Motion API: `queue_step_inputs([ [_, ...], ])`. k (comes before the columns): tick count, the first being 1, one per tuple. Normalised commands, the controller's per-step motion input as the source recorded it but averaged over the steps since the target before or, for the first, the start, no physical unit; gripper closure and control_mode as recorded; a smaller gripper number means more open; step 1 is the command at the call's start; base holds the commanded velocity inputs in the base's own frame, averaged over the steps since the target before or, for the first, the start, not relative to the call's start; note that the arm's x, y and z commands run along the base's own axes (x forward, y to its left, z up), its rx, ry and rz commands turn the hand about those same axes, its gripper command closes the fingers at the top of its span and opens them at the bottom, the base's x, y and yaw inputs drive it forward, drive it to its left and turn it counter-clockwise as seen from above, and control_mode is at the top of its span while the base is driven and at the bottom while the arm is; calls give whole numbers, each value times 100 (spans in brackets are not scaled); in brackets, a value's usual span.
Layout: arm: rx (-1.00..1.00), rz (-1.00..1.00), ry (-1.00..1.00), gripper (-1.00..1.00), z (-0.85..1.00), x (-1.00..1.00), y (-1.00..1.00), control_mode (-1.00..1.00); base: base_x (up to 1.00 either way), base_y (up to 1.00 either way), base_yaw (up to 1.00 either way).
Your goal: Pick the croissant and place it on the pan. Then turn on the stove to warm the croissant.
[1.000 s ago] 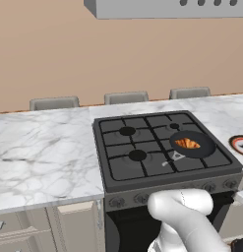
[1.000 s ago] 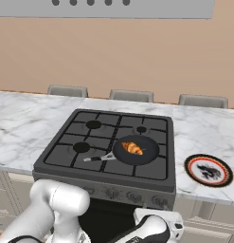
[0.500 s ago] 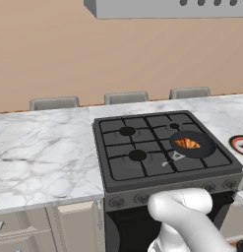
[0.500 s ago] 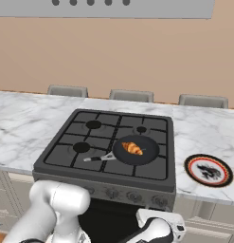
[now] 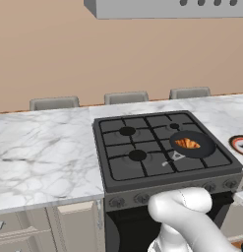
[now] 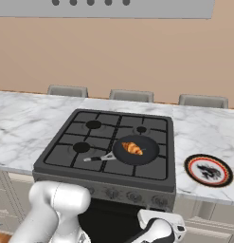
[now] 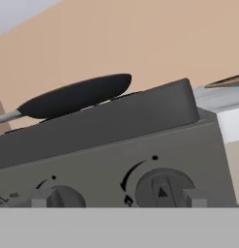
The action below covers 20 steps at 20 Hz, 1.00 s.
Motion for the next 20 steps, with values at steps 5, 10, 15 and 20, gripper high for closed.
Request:
queue_step_inputs([
  [5, 0, 0, 0, -100, -10, 10, 0, -100, 0, 0, 0],
  [10, 0, 0, 0, -100, -4, 17, 0, -100, 0, 0, 0],
  [15, 0, 0, 0, -100, -7, 18, -3, -100, 0, 0, 0],
  [20, 0, 0, -1, -100, -16, 14, -13, -100, 0, 0, 0],
])
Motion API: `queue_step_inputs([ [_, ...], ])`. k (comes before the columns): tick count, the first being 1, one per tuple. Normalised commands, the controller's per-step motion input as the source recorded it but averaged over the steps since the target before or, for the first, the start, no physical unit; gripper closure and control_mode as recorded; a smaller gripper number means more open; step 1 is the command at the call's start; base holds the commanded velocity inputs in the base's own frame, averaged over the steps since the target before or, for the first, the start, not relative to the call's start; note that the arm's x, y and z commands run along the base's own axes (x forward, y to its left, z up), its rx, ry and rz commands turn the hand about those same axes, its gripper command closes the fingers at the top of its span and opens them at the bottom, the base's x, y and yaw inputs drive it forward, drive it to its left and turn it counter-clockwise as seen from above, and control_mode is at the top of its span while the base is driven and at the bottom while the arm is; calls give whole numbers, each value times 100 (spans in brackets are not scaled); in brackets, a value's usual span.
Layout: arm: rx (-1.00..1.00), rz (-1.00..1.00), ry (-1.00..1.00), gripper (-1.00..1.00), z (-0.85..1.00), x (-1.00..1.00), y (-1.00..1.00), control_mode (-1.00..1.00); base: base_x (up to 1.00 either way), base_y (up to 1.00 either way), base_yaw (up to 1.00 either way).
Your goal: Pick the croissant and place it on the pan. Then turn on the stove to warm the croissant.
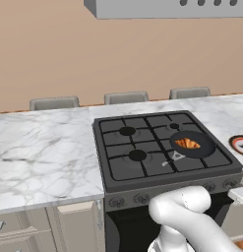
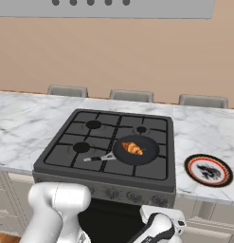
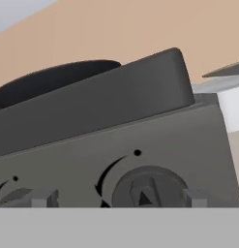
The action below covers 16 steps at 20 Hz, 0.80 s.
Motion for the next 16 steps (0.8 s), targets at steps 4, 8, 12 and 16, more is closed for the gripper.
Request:
queue_step_inputs([
  [4, 0, 0, -1, -100, -16, 12, -16, -100, 0, 0, 0],
  [8, 0, 0, -1, -100, -14, 12, -13, -100, 0, 0, 0],
  [12, 0, 0, -1, -100, -13, 12, -6, -100, 0, 0, 0],
  [16, 0, 0, -1, -100, -8, 7, 0, -100, 0, 0, 0],
])
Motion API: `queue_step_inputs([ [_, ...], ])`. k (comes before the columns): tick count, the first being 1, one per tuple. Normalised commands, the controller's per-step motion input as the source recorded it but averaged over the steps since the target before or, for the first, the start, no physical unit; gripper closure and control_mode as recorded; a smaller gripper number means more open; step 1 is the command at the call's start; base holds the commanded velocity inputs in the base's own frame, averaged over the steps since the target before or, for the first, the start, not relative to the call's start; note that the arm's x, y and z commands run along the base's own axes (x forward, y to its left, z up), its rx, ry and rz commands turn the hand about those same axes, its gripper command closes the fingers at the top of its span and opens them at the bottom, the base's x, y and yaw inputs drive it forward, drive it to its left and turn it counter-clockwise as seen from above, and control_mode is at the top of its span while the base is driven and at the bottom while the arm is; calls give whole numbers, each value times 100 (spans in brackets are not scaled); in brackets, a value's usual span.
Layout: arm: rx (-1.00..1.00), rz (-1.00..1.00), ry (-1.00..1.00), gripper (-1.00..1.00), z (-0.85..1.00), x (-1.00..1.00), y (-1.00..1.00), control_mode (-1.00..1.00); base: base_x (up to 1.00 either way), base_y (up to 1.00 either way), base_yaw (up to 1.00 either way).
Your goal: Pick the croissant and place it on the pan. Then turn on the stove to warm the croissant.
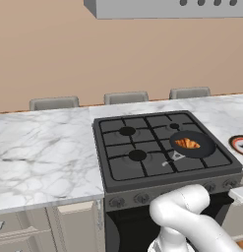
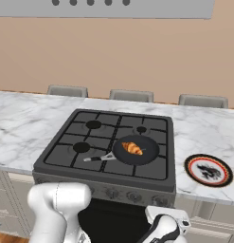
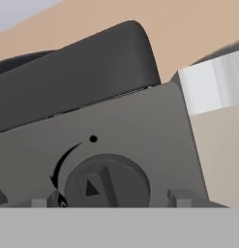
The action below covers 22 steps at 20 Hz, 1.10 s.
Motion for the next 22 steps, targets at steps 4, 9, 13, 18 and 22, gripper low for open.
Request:
queue_step_inputs([
  [4, 0, 0, 0, -100, -7, 6, 0, -100, 0, 0, 0],
  [9, 0, -1, 0, -100, -4, 4, 0, -100, 0, 0, 0],
  [13, 0, -3, 0, -100, -2, 4, 5, -100, 0, 0, 0],
  [18, 0, -5, 0, 100, -1, 7, 15, -100, 0, 0, 0],
  [22, 0, -5, 0, 100, 0, 5, 8, -100, 0, 0, 0],
])
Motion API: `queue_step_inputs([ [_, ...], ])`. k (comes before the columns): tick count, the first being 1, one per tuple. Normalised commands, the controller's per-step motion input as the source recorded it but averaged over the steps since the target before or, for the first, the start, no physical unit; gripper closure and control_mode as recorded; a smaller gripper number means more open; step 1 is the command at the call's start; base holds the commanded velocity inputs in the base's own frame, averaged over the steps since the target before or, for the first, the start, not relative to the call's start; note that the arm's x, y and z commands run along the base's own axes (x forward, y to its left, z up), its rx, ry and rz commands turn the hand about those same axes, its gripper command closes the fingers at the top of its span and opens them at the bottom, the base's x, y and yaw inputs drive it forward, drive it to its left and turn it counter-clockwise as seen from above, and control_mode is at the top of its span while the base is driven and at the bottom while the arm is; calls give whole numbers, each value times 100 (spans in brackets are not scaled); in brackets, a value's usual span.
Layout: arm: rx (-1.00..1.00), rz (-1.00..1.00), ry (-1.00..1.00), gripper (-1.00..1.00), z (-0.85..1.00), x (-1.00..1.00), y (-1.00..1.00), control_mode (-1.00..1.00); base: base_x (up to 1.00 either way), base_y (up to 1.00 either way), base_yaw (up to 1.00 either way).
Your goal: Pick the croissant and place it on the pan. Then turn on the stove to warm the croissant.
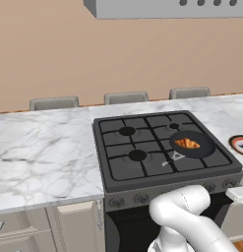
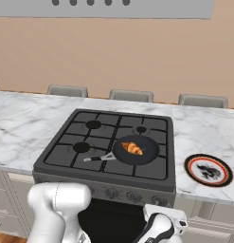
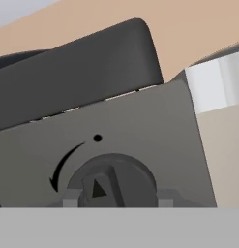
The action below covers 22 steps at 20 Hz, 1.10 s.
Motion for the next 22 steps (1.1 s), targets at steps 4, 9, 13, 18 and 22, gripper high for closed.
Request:
queue_step_inputs([
  [4, 0, -5, 0, 100, 0, 1, 0, -100, 0, 0, 0],
  [9, 0, -4, 0, 100, 0, 2, 0, -100, 0, 0, 0],
  [13, 0, -1, 0, 100, 0, 3, 0, -100, 0, 0, 0],
  [18, 0, 0, 0, 100, 0, 0, 0, -100, 0, 0, 0],
  [22, 0, 0, 0, 100, 0, 0, 0, -100, 0, 0, 0],
])
